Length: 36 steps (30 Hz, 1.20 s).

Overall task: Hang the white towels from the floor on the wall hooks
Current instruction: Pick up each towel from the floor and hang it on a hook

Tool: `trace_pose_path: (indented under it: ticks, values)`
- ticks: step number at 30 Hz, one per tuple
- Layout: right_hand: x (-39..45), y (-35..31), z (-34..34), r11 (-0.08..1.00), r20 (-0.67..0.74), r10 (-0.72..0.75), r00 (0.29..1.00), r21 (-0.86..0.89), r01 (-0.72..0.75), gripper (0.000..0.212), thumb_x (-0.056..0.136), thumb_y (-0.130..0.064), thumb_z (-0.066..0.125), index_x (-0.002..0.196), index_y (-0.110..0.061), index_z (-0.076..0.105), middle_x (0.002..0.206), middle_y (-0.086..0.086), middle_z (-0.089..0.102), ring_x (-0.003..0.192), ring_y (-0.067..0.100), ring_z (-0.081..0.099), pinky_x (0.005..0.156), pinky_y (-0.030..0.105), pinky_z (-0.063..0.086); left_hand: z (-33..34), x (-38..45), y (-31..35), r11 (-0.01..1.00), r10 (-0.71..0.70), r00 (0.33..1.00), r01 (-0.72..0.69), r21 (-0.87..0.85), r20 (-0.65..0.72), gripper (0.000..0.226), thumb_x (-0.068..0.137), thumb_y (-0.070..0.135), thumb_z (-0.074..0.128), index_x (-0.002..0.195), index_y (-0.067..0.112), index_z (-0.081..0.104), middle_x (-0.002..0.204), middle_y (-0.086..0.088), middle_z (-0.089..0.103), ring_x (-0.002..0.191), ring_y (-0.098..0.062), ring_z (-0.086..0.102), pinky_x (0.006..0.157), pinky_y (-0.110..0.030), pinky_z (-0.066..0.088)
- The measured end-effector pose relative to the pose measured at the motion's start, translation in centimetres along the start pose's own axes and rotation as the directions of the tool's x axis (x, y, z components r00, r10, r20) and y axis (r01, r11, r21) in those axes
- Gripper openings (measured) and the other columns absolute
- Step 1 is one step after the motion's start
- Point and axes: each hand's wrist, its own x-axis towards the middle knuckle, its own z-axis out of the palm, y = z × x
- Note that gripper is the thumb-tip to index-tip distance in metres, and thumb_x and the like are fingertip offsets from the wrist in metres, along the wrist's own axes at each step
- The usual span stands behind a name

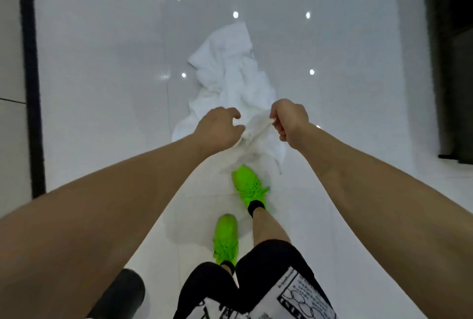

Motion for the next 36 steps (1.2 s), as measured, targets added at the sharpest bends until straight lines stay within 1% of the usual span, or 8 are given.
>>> trace_pose_path:
  ticks: [7, 12, 18, 22, 25, 27, 31, 36]
  values:
    - [-20.4, -6.7, -8.1, 0.875, -0.044, -0.472, 0.881, -0.15, 0.461, 0.01, 0.054, -0.017, 0.058, 0.052, -0.009, 0.062, 0.046, 0.007, 0.058, 0.037, 0.018, 0.049, 0.042, 0.022, 0.043, -10.0, -12.2, 11.3, 0.958, 0.281, 0.952, -0.27, 0.098, -0.117, 0.052, 0.087, 0.04, 0.065, 0.135, 0.023, 0.052, 0.133, -0.002, 0.056, 0.113, -0.022, 0.055, 0.083, -0.026, 0.04]
    - [-32.9, -9.7, -15.7, 0.764, -0.151, -0.633, 0.76, 0.041, 0.644, 0.008, 0.059, -0.014, 0.058, 0.054, -0.008, 0.06, 0.05, 0.009, 0.055, 0.041, 0.02, 0.045, 0.046, 0.026, 0.042, -14.8, -19.9, 20.6, 0.884, 0.456, 0.853, -0.402, 0.24, -0.253, 0.016, 0.088, 0.035, 0.062, 0.082, 0.021, 0.056, 0.074, 0.006, 0.054, 0.079, -0.022, 0.055, 0.057, -0.029, 0.035]
    - [-43.4, -10.1, -26.7, 0.621, -0.291, -0.734, 0.614, 0.077, 0.78, 0.012, 0.063, -0.018, 0.06, 0.063, -0.006, 0.063, 0.051, 0.008, 0.057, 0.04, 0.018, 0.043, 0.043, 0.025, 0.04, -18.5, -28.1, 32.7, 0.812, 0.577, 0.692, -0.543, 0.215, -0.434, 0.023, 0.093, 0.022, 0.05, 0.073, 0.018, 0.061, 0.07, 0.001, 0.057, 0.068, -0.02, 0.052, 0.052, -0.027, 0.037]
    - [-46.6, -8.1, -34.1, 0.504, -0.34, -0.806, 0.484, 0.035, 0.863, 0.013, 0.071, -0.016, 0.065, 0.082, -0.012, 0.062, 0.075, 0.005, 0.064, 0.064, 0.019, 0.054, 0.056, 0.031, 0.045, -18.7, -32.6, 41.2, 0.728, 0.67, 0.576, -0.633, 0.263, -0.468, 0.023, 0.095, 0.023, 0.051, 0.074, 0.027, 0.06, 0.076, 0.001, 0.059, 0.075, -0.019, 0.053, 0.057, -0.027, 0.038]
    - [-48.2, -6.1, -39.8, 0.444, -0.293, -0.854, 0.429, 0.02, 0.896, 0.042, 0.074, -0.004, 0.069, 0.111, -0.018, 0.054, 0.109, 0.003, 0.062, 0.096, 0.021, 0.063, 0.078, 0.041, 0.052, -16.9, -35.1, 48.0, 0.65, 0.738, 0.506, -0.711, 0.269, -0.446, 0.015, 0.097, 0.03, 0.053, 0.085, 0.03, 0.063, 0.084, 0.002, 0.061, 0.08, -0.016, 0.054, 0.058, -0.026, 0.037]
    - [-49.0, -4.6, -43.6, 0.413, -0.297, -0.866, 0.402, 0.027, 0.91, 0.055, 0.076, 0.002, 0.071, 0.123, -0.016, 0.047, 0.108, 0.001, 0.06, 0.097, 0.018, 0.063, 0.081, 0.038, 0.05, -15.0, -36.4, 52.5, 0.608, 0.774, 0.478, -0.744, 0.278, -0.414, 0.013, 0.096, 0.031, 0.055, 0.086, 0.03, 0.064, 0.079, 0.006, 0.06, 0.077, -0.013, 0.053, 0.057, -0.024, 0.036]
    - [-50.8, -0.4, -52.5, 0.383, -0.376, -0.866, 0.329, -0.076, 0.921, 0.039, 0.08, -0.001, 0.076, 0.116, -0.002, 0.061, 0.089, 0.009, 0.065, 0.079, 0.013, 0.062, 0.062, 0.018, 0.05, -11.1, -38.3, 60.9, 0.565, 0.822, 0.478, -0.753, 0.339, -0.308, 0.008, 0.093, 0.033, 0.061, 0.091, 0.028, 0.068, 0.081, 0.01, 0.06, 0.076, -0.005, 0.052, 0.057, -0.021, 0.035]
    - [-51.7, 3.7, -62.7, 0.372, -0.465, -0.836, 0.291, -0.09, 0.924, 0.021, 0.085, -0.013, 0.073, 0.1, 0.002, 0.071, 0.1, 0.02, 0.071, 0.095, 0.033, 0.069, 0.082, 0.046, 0.059, -7.3, -38.7, 67.8, 0.6, 0.79, 0.609, -0.75, 0.277, -0.062, 0.018, 0.082, 0.041, 0.072, 0.094, 0.029, 0.068, 0.093, 0.007, 0.067, 0.089, -0.013, 0.063, 0.067, -0.025, 0.048]
